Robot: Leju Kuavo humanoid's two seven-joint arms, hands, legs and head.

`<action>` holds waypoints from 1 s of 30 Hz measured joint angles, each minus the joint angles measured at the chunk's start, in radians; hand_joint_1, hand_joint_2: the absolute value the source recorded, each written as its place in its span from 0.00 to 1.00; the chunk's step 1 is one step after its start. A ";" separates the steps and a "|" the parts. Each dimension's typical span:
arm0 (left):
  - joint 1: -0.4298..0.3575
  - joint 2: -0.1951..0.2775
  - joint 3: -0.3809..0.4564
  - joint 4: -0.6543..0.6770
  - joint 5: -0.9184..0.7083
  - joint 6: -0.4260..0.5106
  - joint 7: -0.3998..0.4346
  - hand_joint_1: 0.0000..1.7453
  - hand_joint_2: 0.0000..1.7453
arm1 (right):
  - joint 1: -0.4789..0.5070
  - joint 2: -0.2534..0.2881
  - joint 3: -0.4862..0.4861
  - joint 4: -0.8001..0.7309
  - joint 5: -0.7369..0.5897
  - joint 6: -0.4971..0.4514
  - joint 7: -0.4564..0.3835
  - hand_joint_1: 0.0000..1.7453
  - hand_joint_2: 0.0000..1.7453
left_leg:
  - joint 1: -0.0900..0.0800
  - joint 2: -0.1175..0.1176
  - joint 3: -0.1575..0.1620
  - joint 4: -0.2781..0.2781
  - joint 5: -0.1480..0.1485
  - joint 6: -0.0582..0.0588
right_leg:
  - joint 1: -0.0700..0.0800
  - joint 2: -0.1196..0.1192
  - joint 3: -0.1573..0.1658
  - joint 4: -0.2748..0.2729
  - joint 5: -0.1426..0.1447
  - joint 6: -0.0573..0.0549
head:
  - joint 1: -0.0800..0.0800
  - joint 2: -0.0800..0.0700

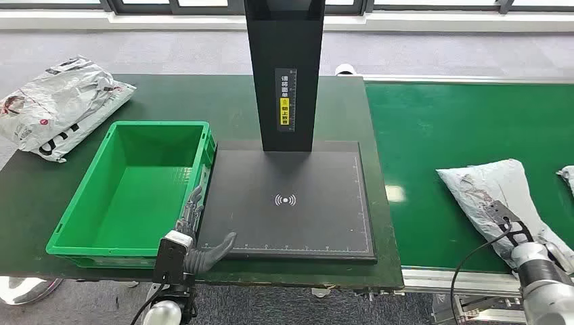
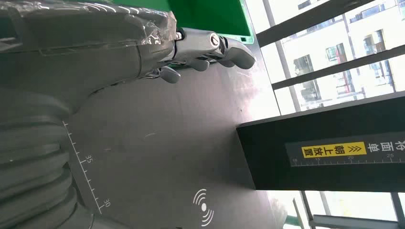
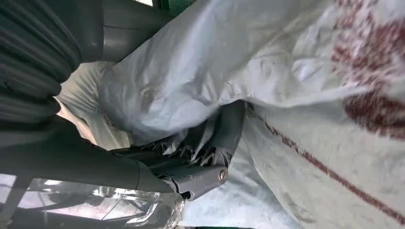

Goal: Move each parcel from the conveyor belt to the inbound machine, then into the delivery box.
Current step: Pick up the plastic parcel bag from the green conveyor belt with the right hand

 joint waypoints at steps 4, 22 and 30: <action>0.000 0.000 0.000 0.000 0.000 -0.002 0.000 0.00 1.00 | 0.003 0.000 -0.006 0.000 -0.003 0.000 -0.010 1.00 1.00 | 0.000 0.000 0.000 0.000 0.000 0.000 | 0.000 0.000 0.000 0.000 0.000 0.000 | 0.000 0.000; 0.000 -0.006 0.001 0.001 -0.004 0.001 -0.004 0.00 1.00 | -0.073 0.040 -0.043 0.000 -0.020 0.004 -0.330 1.00 1.00 | 0.000 0.003 -0.001 0.000 0.000 0.000 | 0.000 0.002 0.000 0.001 0.001 0.000 | 0.000 0.000; -0.001 -0.038 0.002 0.014 -0.037 0.024 -0.007 0.00 1.00 | -0.200 0.101 -0.042 -0.027 -0.016 -0.011 -0.524 1.00 1.00 | 0.000 0.000 -0.001 0.000 0.002 0.000 | 0.000 0.000 0.000 0.001 0.001 0.000 | 0.000 0.000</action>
